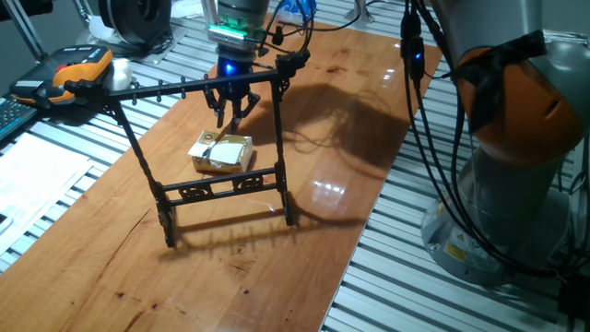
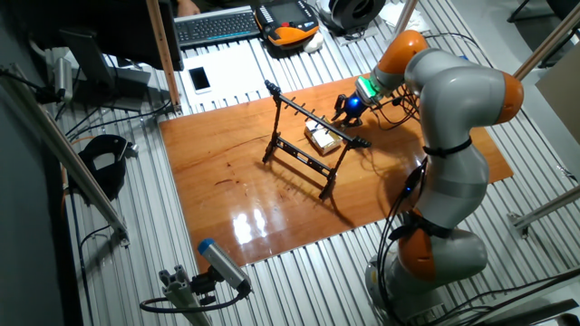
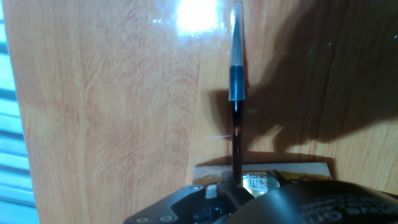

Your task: Place the brush on the pen rack

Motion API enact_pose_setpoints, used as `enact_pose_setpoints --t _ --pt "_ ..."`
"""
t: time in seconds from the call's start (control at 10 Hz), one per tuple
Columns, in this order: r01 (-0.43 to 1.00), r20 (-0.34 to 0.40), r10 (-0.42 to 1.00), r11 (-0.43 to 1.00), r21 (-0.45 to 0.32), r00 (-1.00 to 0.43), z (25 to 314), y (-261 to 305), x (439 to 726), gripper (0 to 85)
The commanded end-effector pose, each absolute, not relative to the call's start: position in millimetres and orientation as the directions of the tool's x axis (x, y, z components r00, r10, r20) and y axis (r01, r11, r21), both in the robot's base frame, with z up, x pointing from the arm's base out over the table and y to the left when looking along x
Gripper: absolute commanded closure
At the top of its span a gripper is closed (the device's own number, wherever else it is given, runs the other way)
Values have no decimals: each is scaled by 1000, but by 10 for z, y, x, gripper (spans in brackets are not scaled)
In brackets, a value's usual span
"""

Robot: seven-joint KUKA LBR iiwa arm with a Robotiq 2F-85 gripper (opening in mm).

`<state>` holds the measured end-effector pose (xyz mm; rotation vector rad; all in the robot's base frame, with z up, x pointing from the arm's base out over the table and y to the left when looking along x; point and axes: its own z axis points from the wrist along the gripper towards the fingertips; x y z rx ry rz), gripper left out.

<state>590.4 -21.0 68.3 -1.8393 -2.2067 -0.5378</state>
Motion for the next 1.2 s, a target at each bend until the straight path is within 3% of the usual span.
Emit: enact_pose_setpoints --t 0.0,1.1 --pt "977 378 904 159 142 -202 675 -218 5901 510" --pt "976 368 907 167 140 -208 531 -229 5955 510"
